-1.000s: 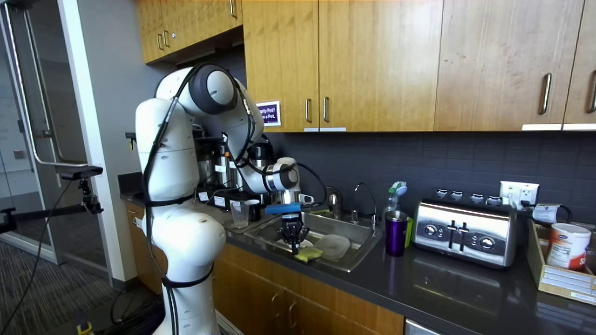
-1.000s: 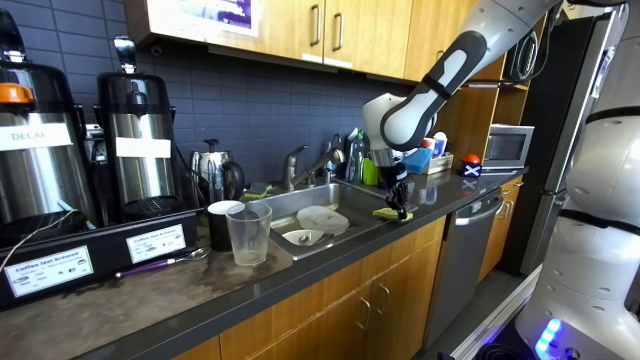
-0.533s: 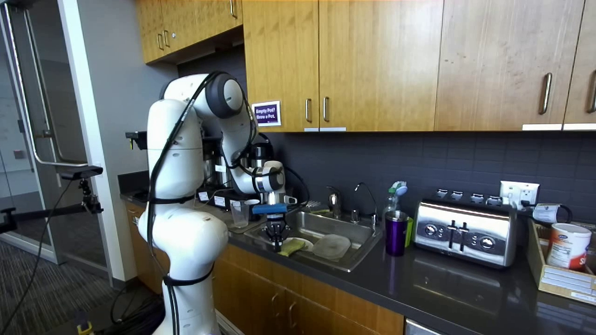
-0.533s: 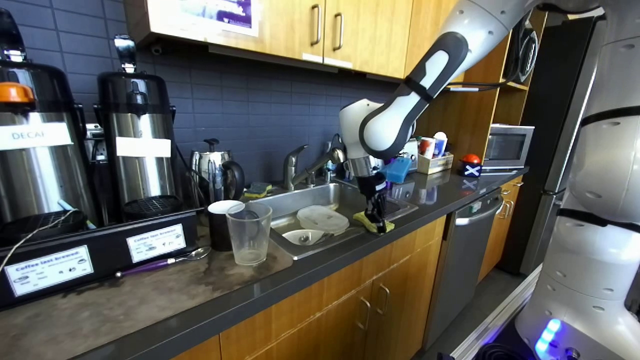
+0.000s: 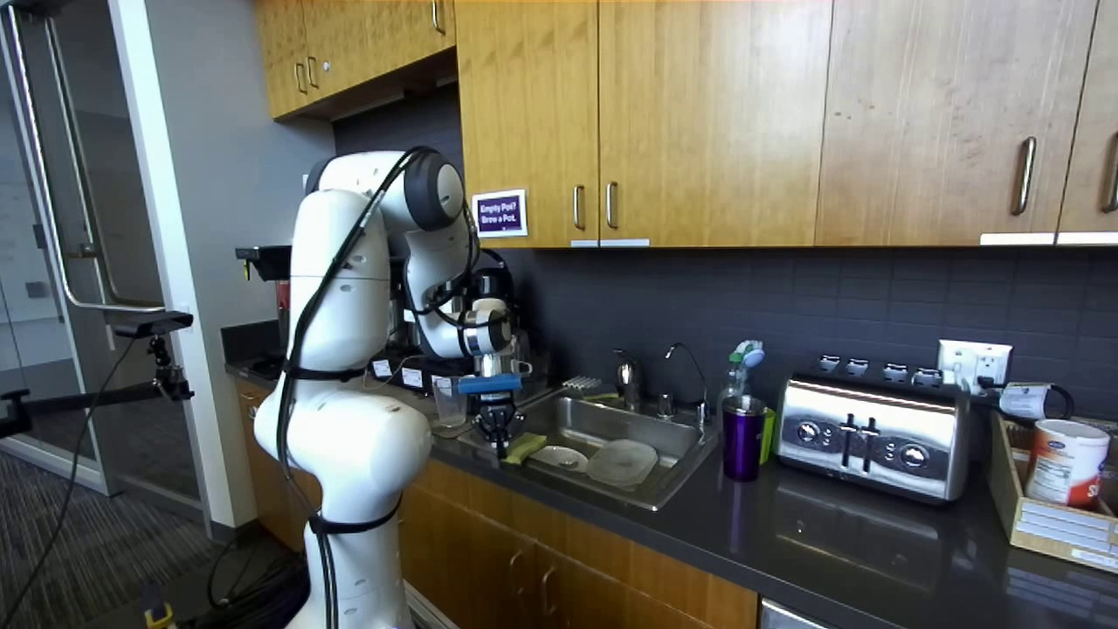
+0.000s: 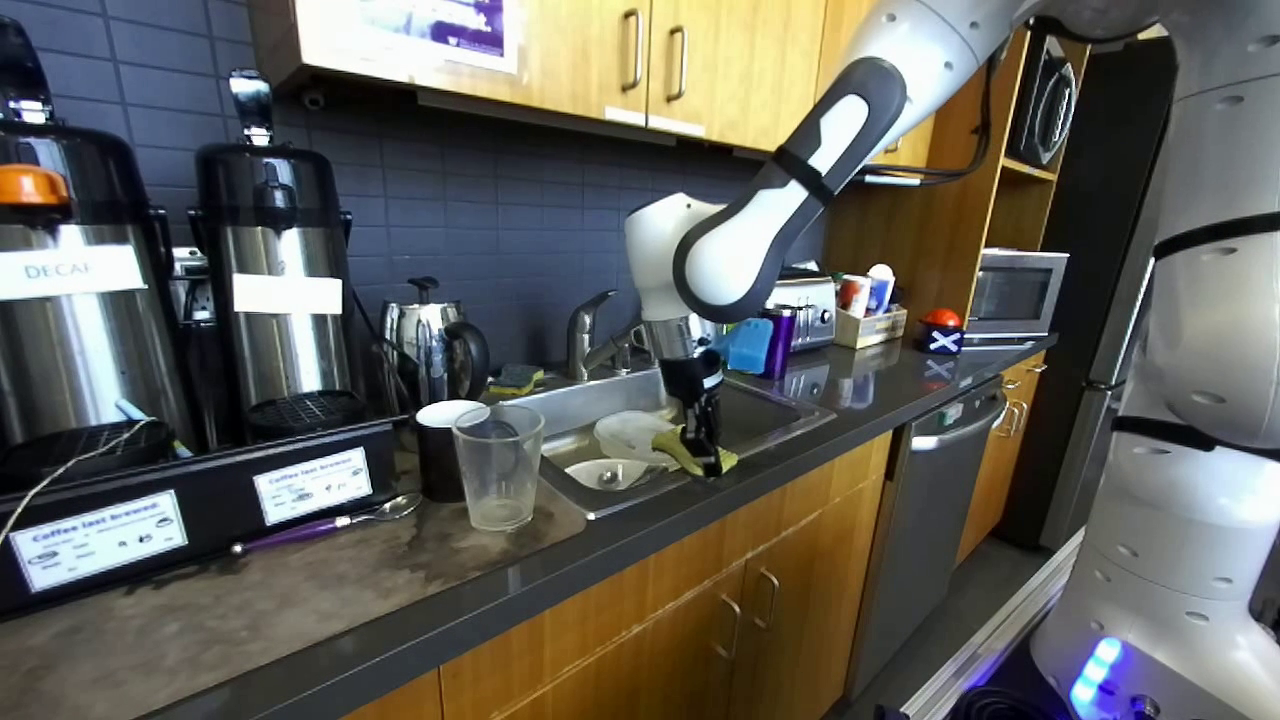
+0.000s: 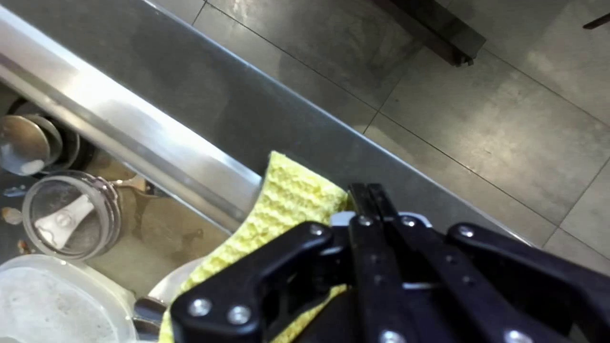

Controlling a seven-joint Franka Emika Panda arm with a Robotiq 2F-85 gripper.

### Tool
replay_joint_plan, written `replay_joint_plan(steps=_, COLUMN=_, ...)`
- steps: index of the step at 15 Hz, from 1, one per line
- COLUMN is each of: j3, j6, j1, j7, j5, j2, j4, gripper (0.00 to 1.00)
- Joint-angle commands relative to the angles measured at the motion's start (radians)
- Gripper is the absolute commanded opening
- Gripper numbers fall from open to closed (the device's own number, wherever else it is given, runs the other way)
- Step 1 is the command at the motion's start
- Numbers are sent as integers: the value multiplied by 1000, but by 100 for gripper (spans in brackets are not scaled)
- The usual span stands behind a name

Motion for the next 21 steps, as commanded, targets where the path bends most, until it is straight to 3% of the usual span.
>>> replay_joint_plan(steps=1, j3=23, j6=-9, j1=28, j7=-27, j5=23, j2=62, j4=68, gripper=1)
replay_joint_plan(steps=21, j3=88, j6=-25, j1=128, j7=-26, j5=35, j2=191, j4=275, gripper=1)
